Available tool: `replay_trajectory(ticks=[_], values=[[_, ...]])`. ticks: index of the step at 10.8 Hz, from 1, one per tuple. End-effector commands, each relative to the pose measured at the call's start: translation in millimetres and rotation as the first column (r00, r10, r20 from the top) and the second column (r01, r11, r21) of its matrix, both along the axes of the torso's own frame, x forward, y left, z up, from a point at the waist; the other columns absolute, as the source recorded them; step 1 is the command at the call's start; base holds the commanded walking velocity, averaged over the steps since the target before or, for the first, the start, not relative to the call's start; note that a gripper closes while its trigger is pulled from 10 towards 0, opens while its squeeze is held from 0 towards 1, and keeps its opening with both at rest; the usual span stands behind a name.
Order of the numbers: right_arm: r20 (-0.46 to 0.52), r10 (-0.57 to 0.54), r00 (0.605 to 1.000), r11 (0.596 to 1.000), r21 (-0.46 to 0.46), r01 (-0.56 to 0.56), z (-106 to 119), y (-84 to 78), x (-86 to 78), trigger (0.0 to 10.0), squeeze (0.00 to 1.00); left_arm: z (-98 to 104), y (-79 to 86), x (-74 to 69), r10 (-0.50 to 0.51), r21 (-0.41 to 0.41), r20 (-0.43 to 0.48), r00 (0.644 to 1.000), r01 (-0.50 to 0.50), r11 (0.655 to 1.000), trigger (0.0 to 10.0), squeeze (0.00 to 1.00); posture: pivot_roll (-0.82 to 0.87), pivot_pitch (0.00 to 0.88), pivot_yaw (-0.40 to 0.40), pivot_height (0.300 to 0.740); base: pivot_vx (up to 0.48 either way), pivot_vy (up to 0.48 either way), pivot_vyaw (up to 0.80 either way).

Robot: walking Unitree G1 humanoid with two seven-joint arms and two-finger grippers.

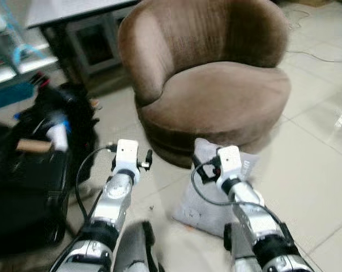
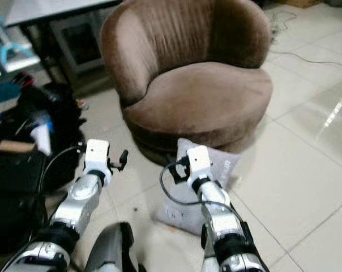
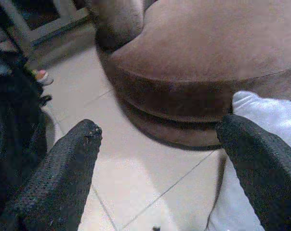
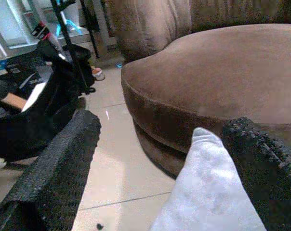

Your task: Move the pillow to the sofa from floor

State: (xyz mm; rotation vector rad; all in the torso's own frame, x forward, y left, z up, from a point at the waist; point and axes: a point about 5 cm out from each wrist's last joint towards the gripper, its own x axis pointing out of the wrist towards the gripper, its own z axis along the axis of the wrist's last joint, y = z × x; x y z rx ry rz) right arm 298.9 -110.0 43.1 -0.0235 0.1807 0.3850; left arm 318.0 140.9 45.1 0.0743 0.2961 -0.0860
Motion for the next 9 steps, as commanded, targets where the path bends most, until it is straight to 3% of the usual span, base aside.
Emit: replay_trajectory(ticks=[1,3,9], values=[[0.007,0.022,1.000,1.000,0.001,-0.022,1.0,3.8,-0.5,10.0,0.00,3.2,2.3,2.4,-0.004,0.022,0.017,1.000,0.004,1.000,10.0,0.00,-0.19,0.000,0.152,0.575,0.439,0.000,0.00],[0.005,0.034,0.999,0.999,-0.002,-0.034,-0.2,4.3,-1.9,10.0,0.00,2.0,0.6,0.6,-0.008,0.009,0.022,1.000,0.007,1.000,10.0,0.00,-0.19,0.000,0.147,0.575,0.343,0.000,0.00],[0.010,0.052,0.999,0.999,0.010,-0.052,0.1,8.5,-4.0,10.0,0.00,0.4,-2.7,-2.9,-0.029,0.006,0.025,0.999,0.029,1.000,10.0,0.00,-0.19,0.000,0.145,0.575,0.000,0.000,0.00]])
